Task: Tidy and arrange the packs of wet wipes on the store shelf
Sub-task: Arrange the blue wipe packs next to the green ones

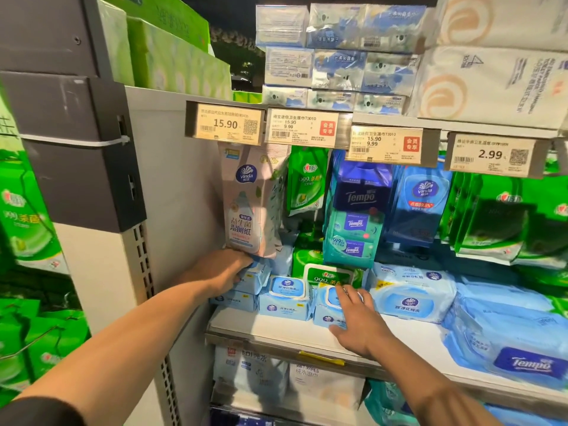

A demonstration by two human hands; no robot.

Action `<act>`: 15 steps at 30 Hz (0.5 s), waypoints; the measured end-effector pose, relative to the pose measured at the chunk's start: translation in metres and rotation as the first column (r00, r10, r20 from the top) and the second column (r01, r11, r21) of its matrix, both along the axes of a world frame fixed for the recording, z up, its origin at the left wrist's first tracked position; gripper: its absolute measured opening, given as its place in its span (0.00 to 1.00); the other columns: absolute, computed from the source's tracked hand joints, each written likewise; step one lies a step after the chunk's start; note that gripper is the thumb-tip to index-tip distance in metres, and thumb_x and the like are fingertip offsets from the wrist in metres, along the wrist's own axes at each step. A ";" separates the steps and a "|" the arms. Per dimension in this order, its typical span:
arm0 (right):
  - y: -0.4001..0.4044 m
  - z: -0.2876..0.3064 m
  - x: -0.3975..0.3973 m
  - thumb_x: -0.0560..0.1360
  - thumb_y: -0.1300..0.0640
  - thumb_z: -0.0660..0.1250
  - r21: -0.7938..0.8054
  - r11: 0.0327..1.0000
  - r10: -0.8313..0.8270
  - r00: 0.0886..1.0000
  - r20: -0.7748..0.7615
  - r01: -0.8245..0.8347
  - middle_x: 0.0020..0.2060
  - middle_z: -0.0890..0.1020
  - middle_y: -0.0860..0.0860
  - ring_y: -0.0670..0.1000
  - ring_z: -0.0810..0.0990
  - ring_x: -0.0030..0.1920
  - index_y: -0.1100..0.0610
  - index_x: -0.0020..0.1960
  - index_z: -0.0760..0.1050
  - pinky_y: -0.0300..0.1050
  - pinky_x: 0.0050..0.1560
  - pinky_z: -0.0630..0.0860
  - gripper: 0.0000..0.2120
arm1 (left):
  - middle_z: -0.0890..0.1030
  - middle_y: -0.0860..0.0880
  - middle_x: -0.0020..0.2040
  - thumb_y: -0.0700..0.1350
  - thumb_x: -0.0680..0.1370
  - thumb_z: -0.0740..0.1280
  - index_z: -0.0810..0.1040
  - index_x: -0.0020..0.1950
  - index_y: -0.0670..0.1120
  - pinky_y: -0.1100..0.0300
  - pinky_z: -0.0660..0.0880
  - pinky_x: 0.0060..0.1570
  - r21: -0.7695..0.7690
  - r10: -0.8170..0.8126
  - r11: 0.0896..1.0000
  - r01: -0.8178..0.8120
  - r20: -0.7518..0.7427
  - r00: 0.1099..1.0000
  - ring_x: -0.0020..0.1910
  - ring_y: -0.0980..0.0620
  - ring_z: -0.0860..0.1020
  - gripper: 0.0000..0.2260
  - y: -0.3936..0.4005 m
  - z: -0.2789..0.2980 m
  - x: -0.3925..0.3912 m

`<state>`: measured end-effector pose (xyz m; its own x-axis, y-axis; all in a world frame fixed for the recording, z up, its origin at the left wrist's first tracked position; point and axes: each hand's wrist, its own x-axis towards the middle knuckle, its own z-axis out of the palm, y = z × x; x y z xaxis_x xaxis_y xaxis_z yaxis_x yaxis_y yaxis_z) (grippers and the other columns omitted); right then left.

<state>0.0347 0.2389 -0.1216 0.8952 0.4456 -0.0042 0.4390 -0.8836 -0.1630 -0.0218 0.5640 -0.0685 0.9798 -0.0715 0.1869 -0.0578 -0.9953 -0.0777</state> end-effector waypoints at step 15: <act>0.003 0.021 -0.007 0.69 0.46 0.73 0.041 0.999 0.007 0.999 0.039 -0.009 0.68 0.63 0.51 0.56 0.61 0.69 0.44 0.70 0.57 0.55 0.67 0.67 0.36 | 0.73 0.52 0.63 0.55 0.76 0.67 0.74 0.62 0.50 0.63 0.67 0.48 -0.092 0.079 0.994 -0.067 0.140 0.987 0.60 0.50 0.72 0.17 -0.031 0.008 -0.040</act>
<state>0.0274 0.2421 -0.1003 0.8907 0.4520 0.0487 0.4529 -0.8729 -0.1816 -0.0618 0.5332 -0.0603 0.9444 0.0219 0.3281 0.0208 -0.9998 0.0067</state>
